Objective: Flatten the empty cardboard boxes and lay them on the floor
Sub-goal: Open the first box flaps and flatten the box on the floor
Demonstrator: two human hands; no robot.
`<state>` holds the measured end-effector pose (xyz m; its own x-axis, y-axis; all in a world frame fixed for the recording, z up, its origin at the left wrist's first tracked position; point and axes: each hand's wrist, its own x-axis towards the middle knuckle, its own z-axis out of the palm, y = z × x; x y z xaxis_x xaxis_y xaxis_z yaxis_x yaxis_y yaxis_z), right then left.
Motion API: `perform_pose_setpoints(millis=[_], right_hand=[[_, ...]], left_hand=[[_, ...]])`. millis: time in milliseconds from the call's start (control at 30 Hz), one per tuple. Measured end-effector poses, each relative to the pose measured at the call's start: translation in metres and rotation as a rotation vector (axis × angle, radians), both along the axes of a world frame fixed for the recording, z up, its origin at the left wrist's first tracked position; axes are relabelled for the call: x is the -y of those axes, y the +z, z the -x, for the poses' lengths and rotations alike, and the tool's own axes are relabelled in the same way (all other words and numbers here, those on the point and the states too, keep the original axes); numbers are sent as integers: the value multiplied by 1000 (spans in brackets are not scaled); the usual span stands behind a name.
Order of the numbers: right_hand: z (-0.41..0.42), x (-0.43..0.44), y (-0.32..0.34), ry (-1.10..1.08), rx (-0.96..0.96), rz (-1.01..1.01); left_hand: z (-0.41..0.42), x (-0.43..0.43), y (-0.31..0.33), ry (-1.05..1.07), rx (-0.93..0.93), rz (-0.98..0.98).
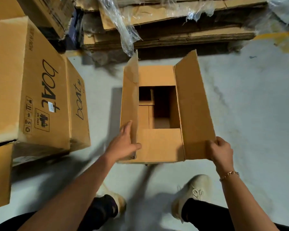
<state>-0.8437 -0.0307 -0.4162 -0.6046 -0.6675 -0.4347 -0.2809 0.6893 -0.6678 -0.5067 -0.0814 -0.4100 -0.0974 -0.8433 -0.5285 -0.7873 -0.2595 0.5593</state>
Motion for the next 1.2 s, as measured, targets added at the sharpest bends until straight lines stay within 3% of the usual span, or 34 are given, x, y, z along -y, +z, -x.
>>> perform_pose_setpoints(millis=[67, 167, 233, 300, 367, 467, 533, 667, 767, 833, 933, 1033, 1100, 1200], right_hand=[[21, -6, -20, -221, 206, 17], [25, -22, -45, -560, 551, 86], [14, -34, -53, -628, 688, 34], [1, -40, -58, -570, 802, -17], [-10, -37, -60, -482, 864, -52], [-24, -28, -61, -365, 885, -70], [-30, -24, -62, -332, 870, -56], [-34, -24, -64, -324, 828, -67], [-29, -22, -64, -294, 773, -74], [-28, -22, -64, -259, 727, -74], [-33, -22, -60, -245, 668, -67], [-42, -21, -47, -240, 625, -50], [-46, -21, -36, -200, 589, -17], [-46, -18, -12, -161, 548, 36]], left_hand=[[-42, 3, 10, 100, -144, -42], [-99, 3, -1, 342, -83, -33], [-120, -2, -17, 358, 257, 63], [-120, -10, -30, 179, 660, 167], [-101, -11, -33, -31, 832, 228], [-60, -1, -45, -343, 754, 330], [-27, 8, -51, -448, 681, 288], [20, 33, -48, -308, 542, -8], [19, 38, -13, -82, 405, 74], [3, 32, 11, 89, 229, 17], [-21, 0, 26, 61, -74, -323], [-24, -49, 2, -77, 202, -458], [-16, -76, -22, -137, 353, -402], [-5, -99, -49, -196, 433, -289]])
